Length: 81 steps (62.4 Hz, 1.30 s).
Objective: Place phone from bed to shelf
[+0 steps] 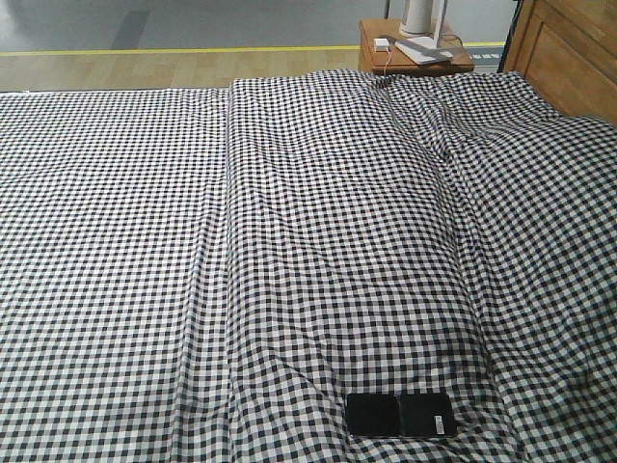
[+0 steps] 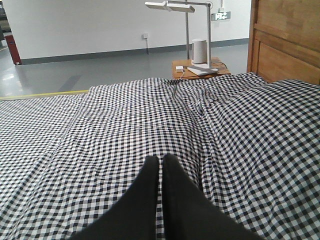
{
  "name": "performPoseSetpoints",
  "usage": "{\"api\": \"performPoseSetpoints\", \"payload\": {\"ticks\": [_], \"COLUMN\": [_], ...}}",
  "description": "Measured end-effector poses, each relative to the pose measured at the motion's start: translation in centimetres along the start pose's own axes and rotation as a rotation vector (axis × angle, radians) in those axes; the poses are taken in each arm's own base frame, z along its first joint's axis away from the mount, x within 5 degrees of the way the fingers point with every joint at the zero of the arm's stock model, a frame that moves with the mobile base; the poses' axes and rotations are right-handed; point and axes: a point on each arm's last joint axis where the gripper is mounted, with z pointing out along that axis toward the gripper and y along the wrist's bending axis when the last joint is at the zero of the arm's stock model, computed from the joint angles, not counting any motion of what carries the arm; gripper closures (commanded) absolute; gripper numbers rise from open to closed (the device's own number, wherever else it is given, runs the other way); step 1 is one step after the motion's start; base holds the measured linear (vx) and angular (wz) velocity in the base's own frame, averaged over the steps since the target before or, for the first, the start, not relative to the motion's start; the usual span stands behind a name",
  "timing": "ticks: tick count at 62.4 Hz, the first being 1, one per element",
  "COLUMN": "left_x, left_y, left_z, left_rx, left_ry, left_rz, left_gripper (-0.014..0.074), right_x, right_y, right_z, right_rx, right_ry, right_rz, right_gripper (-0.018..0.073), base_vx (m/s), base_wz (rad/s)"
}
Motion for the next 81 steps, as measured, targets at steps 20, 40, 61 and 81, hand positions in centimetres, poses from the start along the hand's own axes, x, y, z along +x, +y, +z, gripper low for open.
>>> {"api": "performPoseSetpoints", "payload": {"ticks": [20,40,61,81], "left_x": [0.00,0.00,0.00,0.00], "left_y": [0.00,0.00,0.00,0.00], "left_z": [0.00,0.00,0.00,0.00], "left_rx": [0.000,0.000,0.000,0.000], "left_ry": [0.000,0.000,0.000,0.000], "left_rz": [0.000,0.000,0.000,0.000], "left_gripper": [0.0595,0.0595,0.0595,0.0595], "right_x": [0.00,0.00,0.00,0.00], "right_y": [0.00,0.00,0.00,0.00], "right_z": [0.00,0.00,0.00,0.00], "right_rx": [0.000,0.000,0.000,0.000], "right_ry": [0.000,0.000,0.000,0.000], "right_rz": [0.000,0.000,0.000,0.000], "right_gripper": [0.0565,0.0565,0.0565,0.0565], "base_vx": [0.00,0.00,0.00,0.00], "base_wz": [0.00,0.00,0.00,0.00]}}
